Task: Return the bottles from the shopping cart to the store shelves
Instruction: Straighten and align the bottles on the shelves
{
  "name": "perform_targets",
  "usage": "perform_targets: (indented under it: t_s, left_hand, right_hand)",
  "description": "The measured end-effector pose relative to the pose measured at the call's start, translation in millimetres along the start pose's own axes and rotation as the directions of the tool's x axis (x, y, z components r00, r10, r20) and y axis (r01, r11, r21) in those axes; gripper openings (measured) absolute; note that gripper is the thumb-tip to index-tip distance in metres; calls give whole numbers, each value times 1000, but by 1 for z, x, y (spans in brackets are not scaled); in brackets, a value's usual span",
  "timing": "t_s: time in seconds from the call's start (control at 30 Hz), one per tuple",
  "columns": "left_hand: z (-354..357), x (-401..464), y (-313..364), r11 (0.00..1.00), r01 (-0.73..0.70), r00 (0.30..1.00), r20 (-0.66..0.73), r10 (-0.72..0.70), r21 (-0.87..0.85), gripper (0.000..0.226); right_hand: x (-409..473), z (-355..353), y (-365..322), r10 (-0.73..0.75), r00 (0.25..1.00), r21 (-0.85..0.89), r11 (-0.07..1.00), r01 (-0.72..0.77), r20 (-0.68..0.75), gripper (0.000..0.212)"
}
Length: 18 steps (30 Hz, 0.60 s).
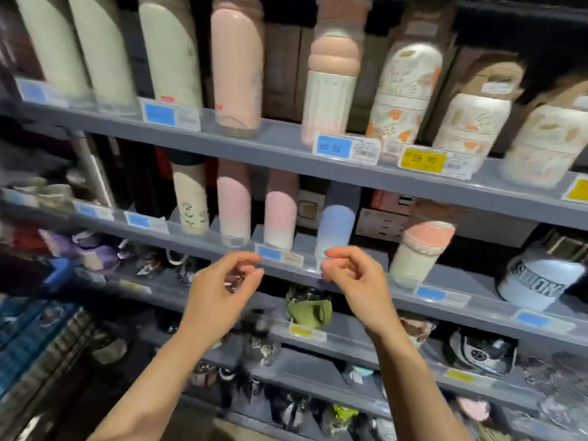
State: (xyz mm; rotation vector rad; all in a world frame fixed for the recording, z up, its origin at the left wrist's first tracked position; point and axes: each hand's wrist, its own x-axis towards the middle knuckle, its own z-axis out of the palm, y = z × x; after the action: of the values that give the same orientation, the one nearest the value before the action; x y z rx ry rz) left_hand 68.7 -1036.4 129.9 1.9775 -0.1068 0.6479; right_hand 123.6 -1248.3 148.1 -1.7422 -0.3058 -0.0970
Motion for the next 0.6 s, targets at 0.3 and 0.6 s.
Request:
perform_targets:
  t_s: [0.3,0.6]
  left_hand:
    - [-137,-2,-16,997,61,953,-299,-47,38,18]
    - [-238,83,-14,933,-90,903,-365,224,349,17]
  right_hand:
    - [48,143,-77,-141,943,170,981,93,300,17]
    - [120,246,-163,-371,836,353,906,232,403,14]
